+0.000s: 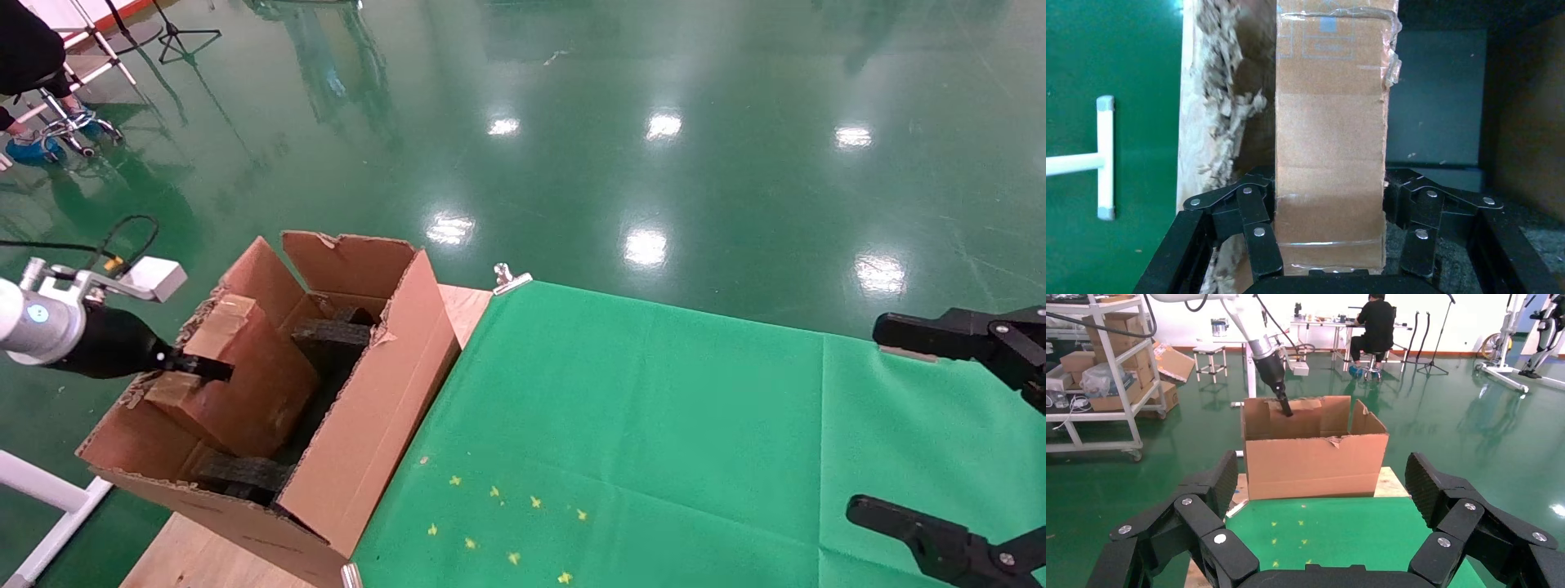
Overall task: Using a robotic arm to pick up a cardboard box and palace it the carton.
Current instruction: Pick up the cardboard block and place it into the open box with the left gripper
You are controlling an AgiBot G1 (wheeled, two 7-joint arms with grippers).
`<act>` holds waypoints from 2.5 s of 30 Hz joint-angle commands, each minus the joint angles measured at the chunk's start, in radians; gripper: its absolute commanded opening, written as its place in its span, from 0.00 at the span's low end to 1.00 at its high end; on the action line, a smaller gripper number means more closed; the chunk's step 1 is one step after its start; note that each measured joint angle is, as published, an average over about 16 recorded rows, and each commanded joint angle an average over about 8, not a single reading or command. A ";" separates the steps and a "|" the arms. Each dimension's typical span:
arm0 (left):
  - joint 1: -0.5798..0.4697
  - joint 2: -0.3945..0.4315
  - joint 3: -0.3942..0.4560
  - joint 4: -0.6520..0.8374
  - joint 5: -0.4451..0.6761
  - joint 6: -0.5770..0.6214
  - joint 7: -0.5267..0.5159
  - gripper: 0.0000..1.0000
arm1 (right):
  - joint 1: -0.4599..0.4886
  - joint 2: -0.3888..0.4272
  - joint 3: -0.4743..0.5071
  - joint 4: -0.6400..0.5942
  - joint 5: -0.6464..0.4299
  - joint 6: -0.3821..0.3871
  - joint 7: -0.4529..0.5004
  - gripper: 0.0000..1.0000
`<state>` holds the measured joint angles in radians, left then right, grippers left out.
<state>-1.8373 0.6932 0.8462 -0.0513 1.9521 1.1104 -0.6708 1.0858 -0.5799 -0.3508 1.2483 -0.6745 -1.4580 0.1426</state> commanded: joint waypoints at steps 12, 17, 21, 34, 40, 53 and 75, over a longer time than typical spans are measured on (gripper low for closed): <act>0.107 0.053 -0.017 0.052 -0.025 -0.195 -0.034 0.00 | 0.000 0.000 0.000 0.000 0.000 0.000 0.000 1.00; 0.150 0.074 -0.025 0.056 -0.037 -0.263 -0.043 0.00 | 0.000 0.000 0.000 0.000 0.000 0.000 0.000 1.00; 0.174 0.085 -0.029 0.058 -0.042 -0.281 -0.044 0.00 | 0.000 0.000 0.000 0.000 0.000 0.000 0.000 1.00; 0.236 0.121 -0.038 0.063 -0.055 -0.328 -0.063 0.00 | 0.000 0.000 0.000 0.000 0.000 0.000 0.000 1.00; 0.252 0.138 -0.039 0.064 -0.057 -0.351 -0.080 0.31 | 0.000 0.000 0.000 0.000 0.000 0.000 0.000 1.00; 0.256 0.144 -0.038 0.068 -0.056 -0.361 -0.088 1.00 | 0.000 0.000 0.000 0.000 0.000 0.000 0.000 1.00; 0.187 0.122 -0.041 0.034 -0.060 -0.323 -0.071 1.00 | 0.000 0.000 0.000 0.000 0.000 0.000 0.000 1.00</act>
<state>-1.6605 0.8089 0.7990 -0.0255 1.8828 0.7982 -0.7426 1.0857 -0.5796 -0.3511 1.2479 -0.6742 -1.4577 0.1424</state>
